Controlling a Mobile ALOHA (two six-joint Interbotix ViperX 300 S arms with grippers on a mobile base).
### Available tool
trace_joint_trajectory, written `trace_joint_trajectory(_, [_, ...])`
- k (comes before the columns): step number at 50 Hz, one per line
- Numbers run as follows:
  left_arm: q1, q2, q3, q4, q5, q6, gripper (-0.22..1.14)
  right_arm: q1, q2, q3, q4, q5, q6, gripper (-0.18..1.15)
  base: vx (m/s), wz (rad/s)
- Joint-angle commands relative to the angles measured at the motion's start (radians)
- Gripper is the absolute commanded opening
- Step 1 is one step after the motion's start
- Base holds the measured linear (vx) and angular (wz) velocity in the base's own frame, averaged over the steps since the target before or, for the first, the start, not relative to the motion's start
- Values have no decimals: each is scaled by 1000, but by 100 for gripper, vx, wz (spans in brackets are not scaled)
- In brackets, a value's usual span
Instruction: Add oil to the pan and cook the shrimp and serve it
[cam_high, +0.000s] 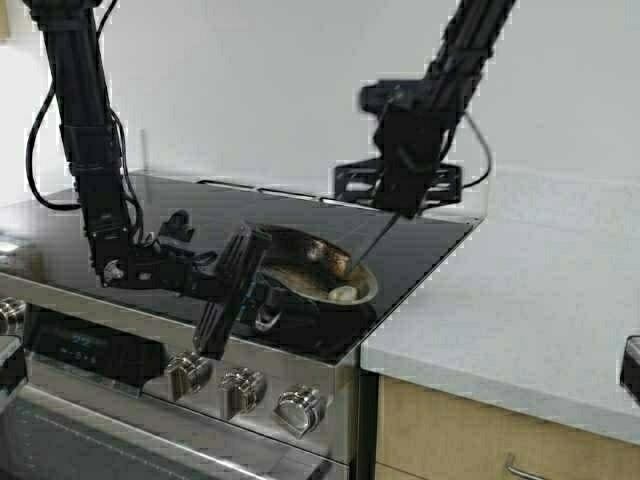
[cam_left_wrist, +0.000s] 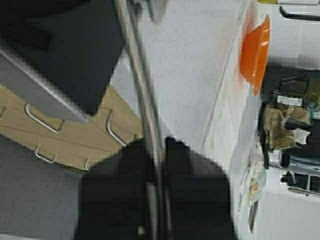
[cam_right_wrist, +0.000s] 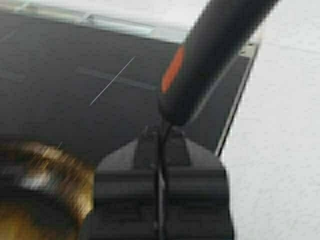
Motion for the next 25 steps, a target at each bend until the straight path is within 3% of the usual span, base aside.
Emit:
trace_joint_trajectory(1, [-3, -41, -17, 2, -12, 3, 3, 48, -20, 20, -3, -26, -17, 8, 0, 0])
trace_joint_trajectory(25, [-3, -41, -28, -25, -12, 3, 3, 150, -37, 198, 12, -75, 21, 8, 0, 0])
